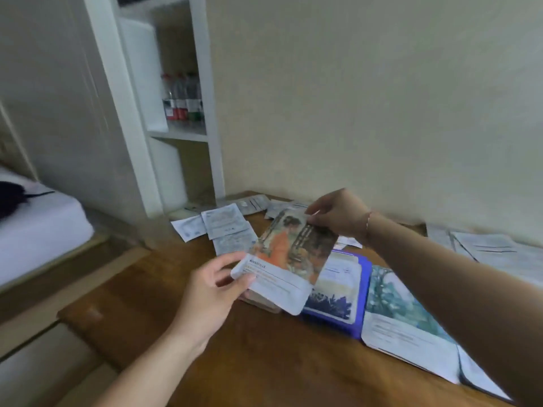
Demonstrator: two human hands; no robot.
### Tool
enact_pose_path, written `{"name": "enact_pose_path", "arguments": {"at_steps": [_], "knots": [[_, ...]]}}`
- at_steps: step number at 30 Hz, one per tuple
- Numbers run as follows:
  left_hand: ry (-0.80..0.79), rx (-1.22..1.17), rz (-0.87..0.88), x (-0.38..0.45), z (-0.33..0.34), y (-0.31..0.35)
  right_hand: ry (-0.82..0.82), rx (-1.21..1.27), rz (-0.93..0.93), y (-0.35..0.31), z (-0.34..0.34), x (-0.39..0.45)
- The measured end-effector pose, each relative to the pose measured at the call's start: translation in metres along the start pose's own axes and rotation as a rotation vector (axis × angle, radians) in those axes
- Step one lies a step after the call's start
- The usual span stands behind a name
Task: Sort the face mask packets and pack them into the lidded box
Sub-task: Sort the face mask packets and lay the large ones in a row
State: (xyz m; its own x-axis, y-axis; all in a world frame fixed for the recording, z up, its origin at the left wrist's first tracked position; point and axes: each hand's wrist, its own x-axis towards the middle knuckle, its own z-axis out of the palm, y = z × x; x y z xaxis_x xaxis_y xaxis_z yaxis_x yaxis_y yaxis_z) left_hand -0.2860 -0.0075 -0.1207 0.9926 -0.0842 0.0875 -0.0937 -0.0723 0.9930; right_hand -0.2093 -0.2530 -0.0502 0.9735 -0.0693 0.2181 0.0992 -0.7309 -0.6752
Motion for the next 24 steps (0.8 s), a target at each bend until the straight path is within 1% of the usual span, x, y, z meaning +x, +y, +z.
{"name": "enact_pose_path", "arguments": {"at_steps": [2,4,7,11,15,19,24], "knots": [[0.069,0.126,0.006,0.024,-0.018,-0.012,-0.04,-0.041,-0.001,-0.002,0.035,0.03],[0.091,0.306,0.004,0.041,-0.027,-0.027,-0.085,-0.107,0.005,0.0,0.063,0.053],[0.069,0.501,0.027,0.054,-0.029,-0.043,-0.14,-0.146,0.042,0.009,0.088,0.07],[0.018,0.745,0.083,0.058,-0.024,-0.044,-0.193,-0.221,0.051,0.029,0.098,0.07],[-0.029,0.882,0.154,0.054,-0.023,-0.045,-0.238,-0.316,-0.012,0.041,0.095,0.065],[-0.115,0.933,0.132,0.053,-0.025,-0.044,-0.253,-0.472,-0.086,0.044,0.097,0.056],[-0.088,0.95,0.15,0.052,-0.021,-0.041,-0.259,-0.597,-0.071,0.045,0.102,0.047]]}}
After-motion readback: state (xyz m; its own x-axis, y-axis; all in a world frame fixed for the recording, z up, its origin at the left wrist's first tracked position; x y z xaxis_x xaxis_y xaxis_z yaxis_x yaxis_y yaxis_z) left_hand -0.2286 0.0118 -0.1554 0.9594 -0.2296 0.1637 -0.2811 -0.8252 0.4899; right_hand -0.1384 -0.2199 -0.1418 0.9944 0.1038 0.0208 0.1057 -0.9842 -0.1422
